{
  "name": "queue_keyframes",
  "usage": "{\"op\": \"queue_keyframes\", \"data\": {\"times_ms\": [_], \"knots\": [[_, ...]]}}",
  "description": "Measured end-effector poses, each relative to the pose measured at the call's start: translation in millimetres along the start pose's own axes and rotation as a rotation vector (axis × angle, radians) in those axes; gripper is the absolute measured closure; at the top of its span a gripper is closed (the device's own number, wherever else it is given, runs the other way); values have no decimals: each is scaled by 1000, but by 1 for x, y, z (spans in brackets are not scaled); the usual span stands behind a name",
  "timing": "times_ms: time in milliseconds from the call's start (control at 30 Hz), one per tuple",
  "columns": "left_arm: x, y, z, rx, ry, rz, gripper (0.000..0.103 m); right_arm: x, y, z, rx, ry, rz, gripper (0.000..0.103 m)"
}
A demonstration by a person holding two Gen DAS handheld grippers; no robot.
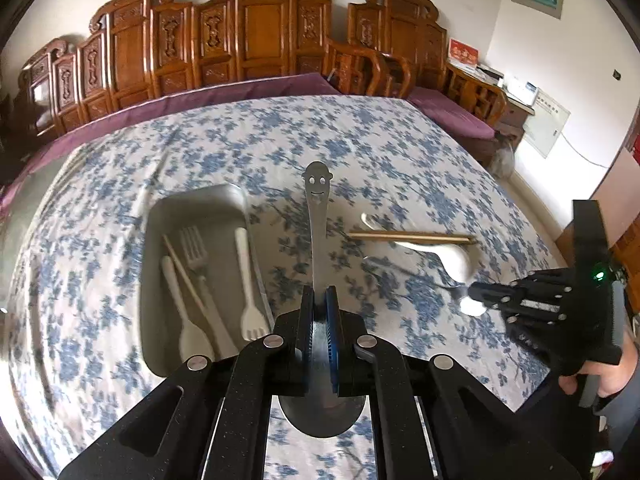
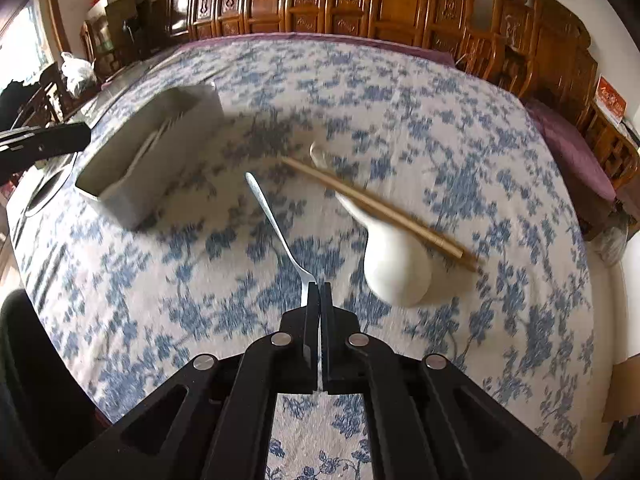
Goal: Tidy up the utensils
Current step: 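Lift both metal spoons and carry them over the grey tray with both tools, then open the left tool to drop the smiley spoon in the tray while the right tool drops its spoon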
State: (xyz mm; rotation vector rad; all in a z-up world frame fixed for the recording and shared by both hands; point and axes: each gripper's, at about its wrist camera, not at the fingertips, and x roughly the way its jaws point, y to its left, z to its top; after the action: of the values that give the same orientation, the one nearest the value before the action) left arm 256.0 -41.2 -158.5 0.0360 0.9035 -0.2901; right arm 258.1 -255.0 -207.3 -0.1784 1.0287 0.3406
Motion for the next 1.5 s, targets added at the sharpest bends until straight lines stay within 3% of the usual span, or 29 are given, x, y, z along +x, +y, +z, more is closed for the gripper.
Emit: {"op": "queue_keyframes", "data": {"times_ms": [433,767,1000,1500], "knots": [[29,62,8,-40,60,105,98,-17,27,57,-6,-87,15,101],[58,96,11,-94,122,119,98,2,74,95,-32,-91,49,101],[47,110,5,-110,96,119,90,20,114,115,-65,-75,52,101],[1,152,-6,-150,28,144,90,64,181,138,-105,-12,-38,101]]}}
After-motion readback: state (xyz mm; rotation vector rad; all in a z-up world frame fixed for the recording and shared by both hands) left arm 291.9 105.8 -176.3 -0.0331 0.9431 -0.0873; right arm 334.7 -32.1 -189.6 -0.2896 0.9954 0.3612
